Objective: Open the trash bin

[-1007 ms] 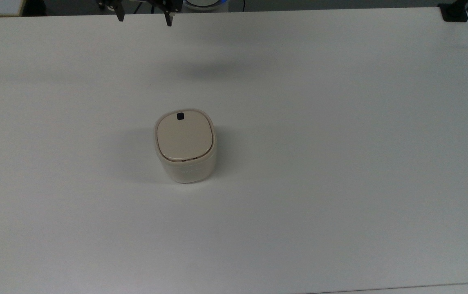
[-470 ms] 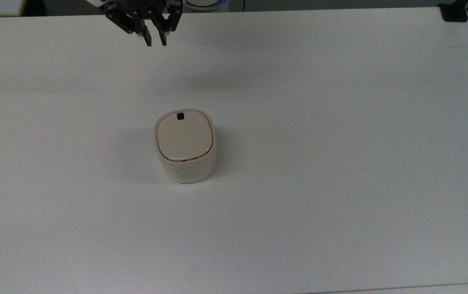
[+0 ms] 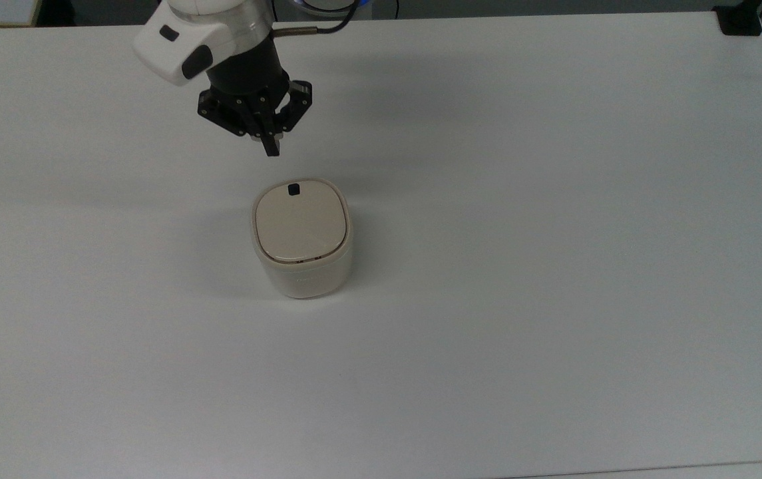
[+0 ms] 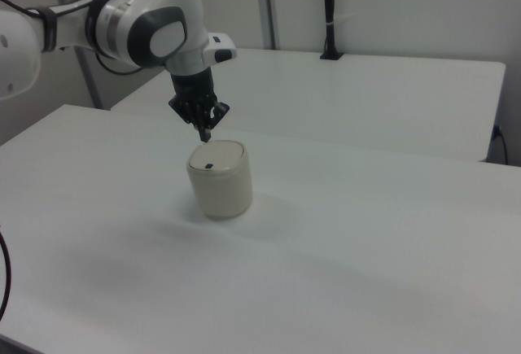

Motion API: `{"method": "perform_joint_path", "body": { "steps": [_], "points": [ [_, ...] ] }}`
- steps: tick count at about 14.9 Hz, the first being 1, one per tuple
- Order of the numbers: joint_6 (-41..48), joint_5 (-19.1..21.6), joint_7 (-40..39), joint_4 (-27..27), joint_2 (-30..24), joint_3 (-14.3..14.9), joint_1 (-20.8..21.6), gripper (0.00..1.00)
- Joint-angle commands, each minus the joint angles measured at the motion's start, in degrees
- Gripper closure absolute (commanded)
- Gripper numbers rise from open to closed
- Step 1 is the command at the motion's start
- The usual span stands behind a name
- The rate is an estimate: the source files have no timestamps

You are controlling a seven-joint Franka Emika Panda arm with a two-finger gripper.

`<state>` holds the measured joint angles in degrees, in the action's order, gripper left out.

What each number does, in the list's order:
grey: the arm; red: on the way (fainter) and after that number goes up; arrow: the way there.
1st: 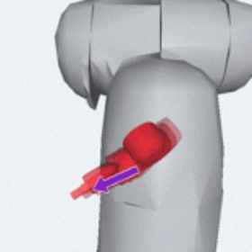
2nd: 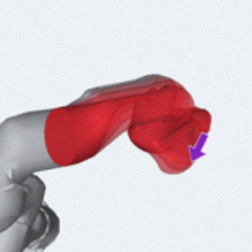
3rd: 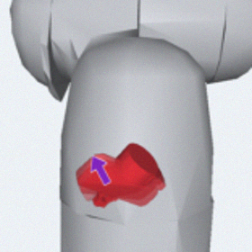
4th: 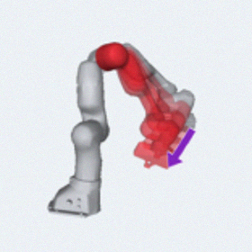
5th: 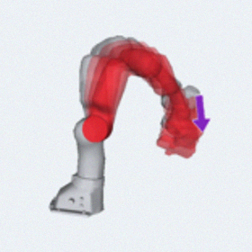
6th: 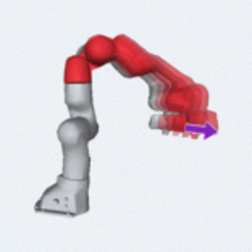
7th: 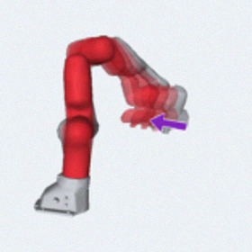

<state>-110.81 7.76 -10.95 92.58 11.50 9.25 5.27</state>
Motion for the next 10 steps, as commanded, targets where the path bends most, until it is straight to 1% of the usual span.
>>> {"method": "perform_joint_path", "body": {
  "steps": [1, 4, 6, 10],
  "points": [
    [-6.69, 0.95, -1.44, 0.59, 2.82, 0.16, 2.11, 1.0],
    [-9.68, 0.77, -0.74, -0.02, 5.63, 0.07, 2.99, 1.0],
    [-9.78, 0.94, -0.48, -3.01, 8.61, 0.07, 3.17, 1.0],
    [-9.87, 0.33, -0.47, -3.19, 10.56, 0.07, 3.25, 1.0]
  ]
}}
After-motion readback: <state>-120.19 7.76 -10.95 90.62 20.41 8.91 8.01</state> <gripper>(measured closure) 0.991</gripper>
